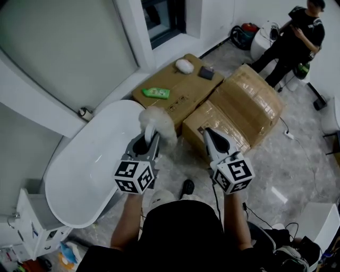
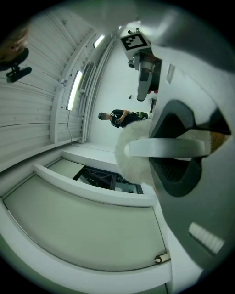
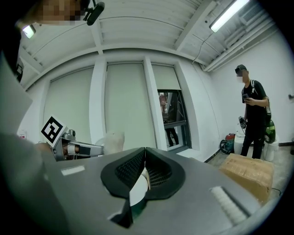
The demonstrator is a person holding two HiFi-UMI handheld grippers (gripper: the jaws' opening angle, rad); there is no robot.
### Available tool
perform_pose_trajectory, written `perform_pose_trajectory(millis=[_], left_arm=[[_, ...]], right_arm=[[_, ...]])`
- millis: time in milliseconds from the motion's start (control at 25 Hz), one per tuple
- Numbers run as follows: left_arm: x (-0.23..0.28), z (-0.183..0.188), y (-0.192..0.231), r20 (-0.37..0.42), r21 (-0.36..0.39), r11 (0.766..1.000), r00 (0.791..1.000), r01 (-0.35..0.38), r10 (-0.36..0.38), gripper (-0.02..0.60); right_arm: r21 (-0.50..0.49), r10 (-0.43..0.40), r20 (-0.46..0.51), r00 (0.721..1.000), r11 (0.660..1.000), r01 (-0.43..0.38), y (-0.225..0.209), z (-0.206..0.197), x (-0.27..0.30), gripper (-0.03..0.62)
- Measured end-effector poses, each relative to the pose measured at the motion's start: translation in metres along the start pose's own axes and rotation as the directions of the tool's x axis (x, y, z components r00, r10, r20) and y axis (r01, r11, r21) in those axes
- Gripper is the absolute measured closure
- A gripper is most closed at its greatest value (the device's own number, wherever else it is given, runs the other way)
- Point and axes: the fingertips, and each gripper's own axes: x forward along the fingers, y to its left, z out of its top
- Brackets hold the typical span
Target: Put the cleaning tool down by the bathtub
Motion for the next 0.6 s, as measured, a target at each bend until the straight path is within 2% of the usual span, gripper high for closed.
perform_pose_trajectory(millis=[200,600], left_arm=[[0.022,-0.011,-0.008,-0.034,-0.003,1.0,0.999,-0.02,0.02,0.492],[0.062,-0.035,0.005,-0.127,-0.028,0.999,0.992,-0.022,0.019,0.492]], right_arm=[[0.028,0.016,-0.023,1.0,0.999,-0.015,-0.025,-0.012,0.007,0.585],[0.04,0.041,-0.069,0.997,0.998,-0.039,-0.042,-0.027,0.033,0.585]])
